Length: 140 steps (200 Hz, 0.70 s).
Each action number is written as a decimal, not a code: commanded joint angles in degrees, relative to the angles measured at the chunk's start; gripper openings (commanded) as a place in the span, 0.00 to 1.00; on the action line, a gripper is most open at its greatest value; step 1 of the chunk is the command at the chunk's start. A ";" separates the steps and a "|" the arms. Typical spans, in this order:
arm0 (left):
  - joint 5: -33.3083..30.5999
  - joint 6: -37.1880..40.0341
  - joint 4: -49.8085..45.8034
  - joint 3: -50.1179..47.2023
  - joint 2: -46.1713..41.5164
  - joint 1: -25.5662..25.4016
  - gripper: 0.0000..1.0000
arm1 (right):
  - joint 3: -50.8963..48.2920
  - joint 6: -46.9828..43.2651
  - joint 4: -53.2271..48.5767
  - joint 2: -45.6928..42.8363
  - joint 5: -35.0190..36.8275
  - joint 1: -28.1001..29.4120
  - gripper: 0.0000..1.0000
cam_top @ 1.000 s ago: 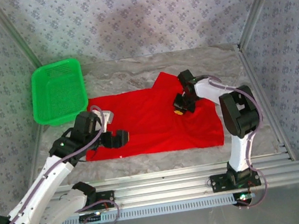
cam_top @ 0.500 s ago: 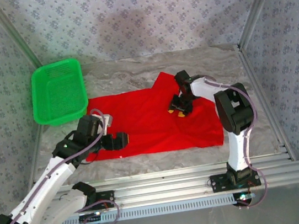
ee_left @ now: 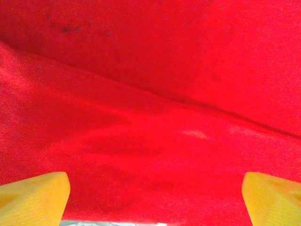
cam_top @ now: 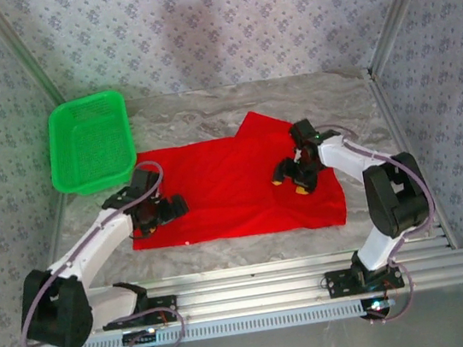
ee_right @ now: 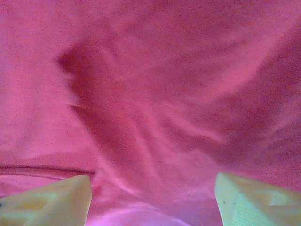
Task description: Fold and stack the t-shirts
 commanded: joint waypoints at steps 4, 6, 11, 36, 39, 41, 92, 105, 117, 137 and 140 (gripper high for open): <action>-2.27 -4.51 1.77 -1.61 2.06 1.84 0.93 | -1.60 1.02 0.62 0.72 2.74 -1.68 0.72; -2.48 -4.72 1.70 -1.74 2.21 1.88 0.93 | -1.74 1.01 0.39 0.77 3.00 -1.74 0.72; -2.90 -5.34 1.46 -2.14 2.52 1.98 0.93 | -1.95 0.99 -0.18 0.90 3.73 -2.12 0.72; -3.34 -7.76 2.60 -5.44 3.97 2.07 0.92 | -3.98 2.24 -2.21 0.61 7.45 -3.91 0.71; -3.32 -7.94 2.72 -5.80 4.19 2.07 0.92 | -4.31 2.67 -2.59 0.62 7.98 -4.14 0.71; -3.32 -8.08 2.81 -6.00 4.31 2.07 0.92 | -4.44 2.92 -2.83 0.57 8.33 -4.31 0.71; -3.12 -9.49 1.79 -7.24 8.42 1.21 0.90 | -7.18 5.51 -6.63 0.73 15.24 -8.21 0.69; -2.75 -9.63 1.19 -7.01 9.03 0.48 0.90 | -7.58 5.33 -7.61 0.56 16.65 -9.56 0.69; -1.95 -9.61 0.44 -6.65 9.67 -0.74 0.90 | -7.92 5.23 -9.03 0.19 18.22 -10.84 0.69; -0.69 -10.07 -1.87 -5.76 10.99 -3.88 0.89 | -9.56 5.26 -9.68 -1.78 18.80 -14.16 0.69; -0.36 -10.15 -1.95 -5.74 11.09 -4.32 0.89 | -9.80 5.23 -9.74 -2.20 18.92 -14.73 0.69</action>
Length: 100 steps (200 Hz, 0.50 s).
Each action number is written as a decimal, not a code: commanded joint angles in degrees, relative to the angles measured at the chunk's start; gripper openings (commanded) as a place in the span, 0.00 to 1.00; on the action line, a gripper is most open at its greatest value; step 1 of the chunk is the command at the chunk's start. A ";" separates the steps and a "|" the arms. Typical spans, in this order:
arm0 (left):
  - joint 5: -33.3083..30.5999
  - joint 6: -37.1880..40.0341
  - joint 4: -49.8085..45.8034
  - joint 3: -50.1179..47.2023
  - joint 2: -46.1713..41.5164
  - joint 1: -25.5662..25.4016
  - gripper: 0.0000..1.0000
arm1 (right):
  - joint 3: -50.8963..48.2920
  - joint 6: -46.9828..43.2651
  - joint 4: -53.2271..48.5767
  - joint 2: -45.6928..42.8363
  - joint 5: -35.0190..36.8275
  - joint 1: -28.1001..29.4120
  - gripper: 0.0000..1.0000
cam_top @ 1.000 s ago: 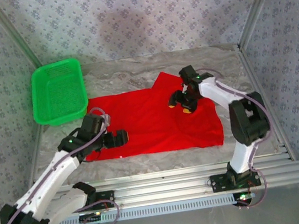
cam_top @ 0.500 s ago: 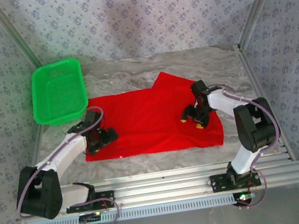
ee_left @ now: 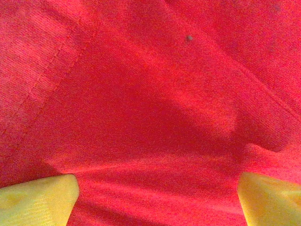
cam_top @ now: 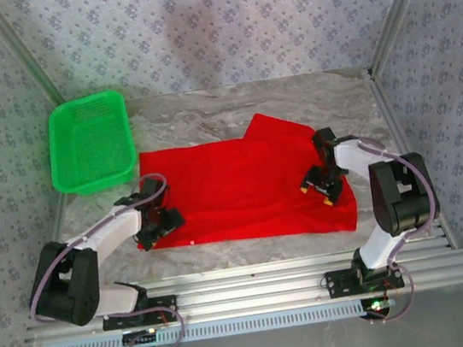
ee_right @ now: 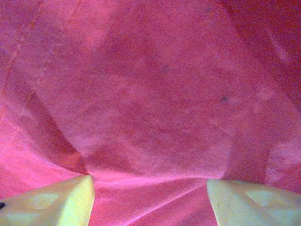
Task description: Fold and stack the t-shirts
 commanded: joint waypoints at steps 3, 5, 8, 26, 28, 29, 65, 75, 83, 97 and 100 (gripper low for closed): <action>3.02 -1.44 -4.04 -0.97 3.08 -3.32 0.89 | -3.93 0.51 -5.53 -1.41 9.03 -4.92 0.68; 3.25 -1.54 -4.04 -0.97 3.23 -3.60 0.89 | -4.13 0.53 -5.60 -1.66 9.18 -5.26 0.68; 3.67 -1.73 -4.04 -0.97 3.40 -4.05 0.89 | -4.36 0.57 -5.74 -2.10 9.34 -5.73 0.68; 5.93 -2.62 -6.42 -0.81 3.97 -6.54 0.89 | -5.63 0.47 -6.10 -4.09 10.66 -8.54 0.68; 6.16 -2.67 -6.63 -0.78 3.98 -6.85 0.89 | -5.74 0.34 -6.14 -4.25 10.68 -8.91 0.69; 6.27 -2.69 -6.70 -0.75 4.03 -6.97 0.89 | -5.80 0.25 -6.16 -4.29 10.69 -9.09 0.69; 10.27 -3.62 -8.98 -0.37 2.23 -9.20 0.90 | -4.89 -2.28 -5.36 -4.98 11.38 -12.34 0.69; 11.69 -2.97 -9.43 0.23 1.88 -9.31 0.90 | -4.21 -2.92 -4.92 -4.88 11.57 -12.88 0.69; 12.26 -2.21 -10.35 1.08 1.95 -9.21 0.91 | -3.63 -3.49 -4.26 -4.86 11.37 -13.17 0.70; 12.79 -0.77 -12.22 3.42 2.44 -9.21 0.91 | -1.95 -4.41 -3.90 -4.38 10.60 -13.63 0.70; 12.87 -0.44 -12.73 3.98 2.48 -9.21 0.91 | -1.57 -4.78 -3.90 -4.32 10.45 -13.63 0.70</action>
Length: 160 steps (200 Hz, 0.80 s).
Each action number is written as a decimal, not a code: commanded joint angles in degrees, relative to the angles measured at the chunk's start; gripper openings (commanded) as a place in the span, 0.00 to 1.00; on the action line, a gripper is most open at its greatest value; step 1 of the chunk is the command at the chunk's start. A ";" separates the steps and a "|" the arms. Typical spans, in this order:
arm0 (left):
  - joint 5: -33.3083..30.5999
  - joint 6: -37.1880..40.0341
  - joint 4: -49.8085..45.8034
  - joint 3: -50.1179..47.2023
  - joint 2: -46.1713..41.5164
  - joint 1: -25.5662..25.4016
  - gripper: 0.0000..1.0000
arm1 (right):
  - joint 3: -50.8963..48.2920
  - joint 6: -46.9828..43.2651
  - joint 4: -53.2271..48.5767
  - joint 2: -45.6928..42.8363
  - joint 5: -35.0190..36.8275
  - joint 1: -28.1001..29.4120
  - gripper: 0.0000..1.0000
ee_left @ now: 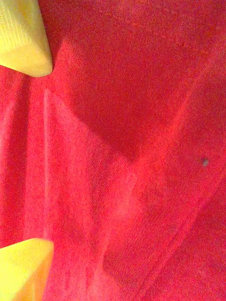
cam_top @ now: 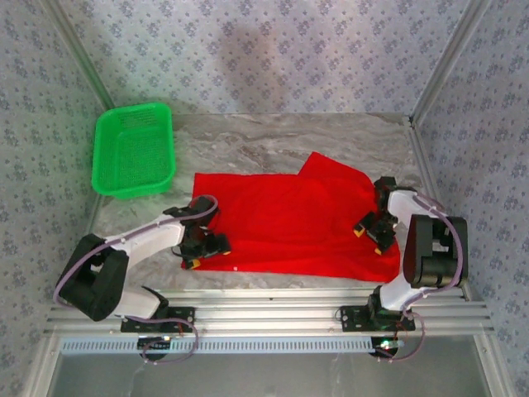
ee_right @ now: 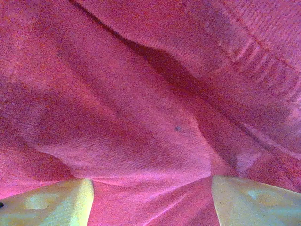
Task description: Fold and stack the t-shirts
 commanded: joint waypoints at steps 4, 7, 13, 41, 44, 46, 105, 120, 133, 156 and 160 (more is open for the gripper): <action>2.84 2.11 -8.57 2.99 1.13 -0.28 0.91 | 3.61 -2.93 -0.10 0.41 4.05 -1.38 0.70; 2.91 2.37 -9.15 3.77 1.13 -0.25 0.91 | 4.09 -3.35 -0.25 0.39 3.81 -1.40 0.70; 2.89 2.86 -10.30 5.38 1.05 -0.12 0.92 | 5.39 -3.88 -0.88 0.48 3.39 -1.36 0.70; 2.92 5.35 -13.95 14.79 0.68 2.17 0.93 | 10.68 -8.36 -2.38 -1.50 0.98 -1.09 0.70; 2.80 5.63 -14.15 15.91 0.77 2.57 0.93 | 11.16 -8.72 -2.37 -2.08 0.52 -1.01 0.71; 2.80 5.82 -14.25 16.61 0.78 2.92 0.94 | 11.48 -8.95 -2.35 -2.35 0.19 -0.93 0.71; 0.52 17.31 -7.91 38.25 8.20 10.07 0.96 | 29.07 -20.78 -0.50 3.19 -11.94 -1.30 0.69; 0.67 21.44 -6.37 43.33 11.81 10.33 0.96 | 35.31 -24.48 -0.88 9.15 -13.23 -1.27 0.66; 2.00 24.85 -4.98 47.28 14.44 10.33 0.95 | 40.91 -27.24 -1.81 14.67 -14.31 -1.40 0.63; 4.35 29.04 -3.10 51.34 17.36 10.31 0.95 | 50.86 -32.63 -3.69 24.18 -13.20 -1.11 0.55; 4.93 29.44 -2.58 51.61 17.52 10.41 0.95 | 52.39 -33.24 -4.02 25.99 -13.00 -1.06 0.54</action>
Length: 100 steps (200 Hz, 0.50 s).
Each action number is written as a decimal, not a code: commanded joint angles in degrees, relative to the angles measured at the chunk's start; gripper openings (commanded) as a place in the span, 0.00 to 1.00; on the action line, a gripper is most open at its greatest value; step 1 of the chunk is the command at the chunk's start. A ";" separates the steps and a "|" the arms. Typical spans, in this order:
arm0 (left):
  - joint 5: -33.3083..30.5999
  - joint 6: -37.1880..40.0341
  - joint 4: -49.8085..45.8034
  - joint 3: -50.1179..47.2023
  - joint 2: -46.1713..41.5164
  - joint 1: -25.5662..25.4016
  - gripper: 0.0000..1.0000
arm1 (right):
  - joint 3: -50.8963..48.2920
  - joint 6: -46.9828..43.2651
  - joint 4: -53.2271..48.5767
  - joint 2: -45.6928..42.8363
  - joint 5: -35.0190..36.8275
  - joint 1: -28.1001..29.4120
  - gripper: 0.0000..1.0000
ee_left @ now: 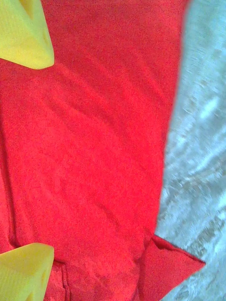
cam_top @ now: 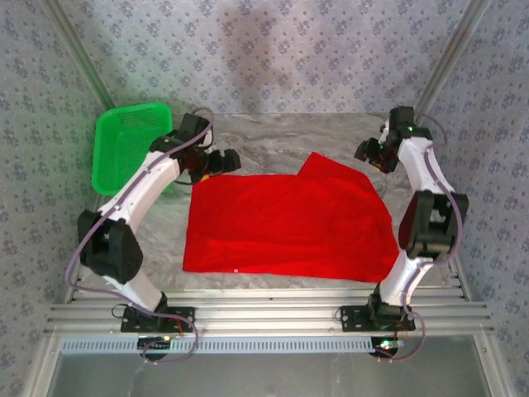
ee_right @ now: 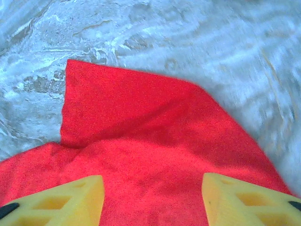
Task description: Fold and stack the t-shirts
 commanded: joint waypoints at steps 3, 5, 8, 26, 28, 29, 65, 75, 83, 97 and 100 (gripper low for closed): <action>3.43 7.74 3.06 3.75 1.70 0.09 0.95 | 8.65 -8.62 -4.07 9.38 -0.94 -0.02 0.53; 3.81 7.91 3.34 3.75 1.72 0.04 0.95 | 9.41 -8.90 -4.34 10.11 -0.81 0.03 0.53; 4.24 8.15 3.70 3.75 1.75 0.11 0.95 | 10.52 -9.21 -4.79 11.23 -0.80 0.10 0.53; 6.06 8.58 5.25 2.37 1.27 0.10 0.95 | 16.23 -11.37 -6.89 17.02 -0.46 0.63 0.52; 6.12 8.58 5.29 2.11 1.15 0.11 0.95 | 16.77 -11.50 -7.01 17.51 -0.32 0.77 0.53; 6.13 8.62 5.27 1.96 1.13 0.11 0.95 | 17.05 -11.62 -7.02 17.81 -0.23 0.75 0.53; 7.13 8.82 8.34 -2.32 -1.43 0.12 0.95 | 25.10 -14.47 -8.57 25.48 -0.79 0.99 0.52; 6.56 8.92 8.07 -2.98 -2.20 0.20 0.95 | 26.98 -15.11 -9.47 27.34 -0.46 1.05 0.52; 6.33 9.02 7.77 -3.43 -2.75 0.37 0.95 | 28.32 -15.42 -10.05 28.66 -0.64 1.06 0.52; 5.58 9.02 6.98 -4.14 -3.65 0.73 0.95 | 29.85 -15.77 -11.15 30.45 -0.54 1.08 0.51; 5.42 9.02 6.78 -4.30 -3.81 0.81 0.95 | 29.94 -15.86 -11.17 30.58 -0.23 1.15 0.51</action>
